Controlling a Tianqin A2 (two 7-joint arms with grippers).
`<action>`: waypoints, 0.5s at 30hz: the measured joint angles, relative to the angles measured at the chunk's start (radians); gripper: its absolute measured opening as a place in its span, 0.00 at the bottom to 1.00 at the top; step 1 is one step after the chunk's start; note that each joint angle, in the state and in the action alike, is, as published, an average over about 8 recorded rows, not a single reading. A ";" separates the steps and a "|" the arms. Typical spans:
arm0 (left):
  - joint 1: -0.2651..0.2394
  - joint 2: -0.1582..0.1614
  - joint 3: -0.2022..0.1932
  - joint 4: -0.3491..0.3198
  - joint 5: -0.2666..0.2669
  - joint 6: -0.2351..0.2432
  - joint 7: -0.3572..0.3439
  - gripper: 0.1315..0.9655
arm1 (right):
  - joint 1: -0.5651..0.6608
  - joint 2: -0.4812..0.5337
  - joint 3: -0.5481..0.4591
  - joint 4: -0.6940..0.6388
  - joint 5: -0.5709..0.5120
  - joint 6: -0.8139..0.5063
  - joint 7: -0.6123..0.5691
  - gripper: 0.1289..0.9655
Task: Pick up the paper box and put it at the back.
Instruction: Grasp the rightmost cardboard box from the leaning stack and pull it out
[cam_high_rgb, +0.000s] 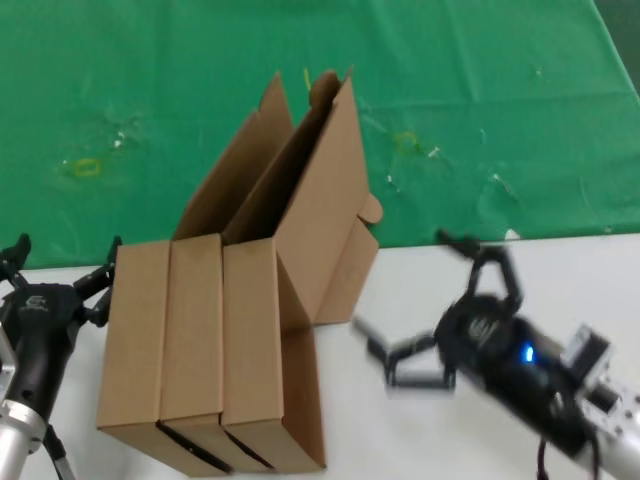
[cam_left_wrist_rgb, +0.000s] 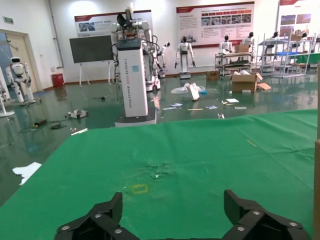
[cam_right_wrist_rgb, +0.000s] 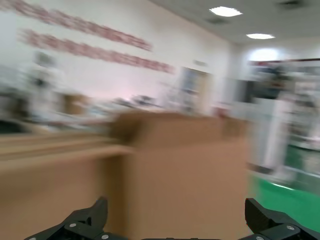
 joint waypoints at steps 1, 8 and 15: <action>0.000 0.000 0.000 0.000 0.000 0.000 0.000 0.77 | -0.004 0.033 -0.021 -0.003 0.039 -0.041 -0.017 1.00; 0.000 0.000 0.000 0.000 0.000 0.000 0.000 0.56 | 0.046 0.291 -0.238 -0.090 0.260 -0.338 -0.137 1.00; 0.000 0.000 0.000 0.000 0.000 0.000 0.000 0.46 | 0.152 0.356 -0.356 -0.229 0.221 -0.597 -0.202 1.00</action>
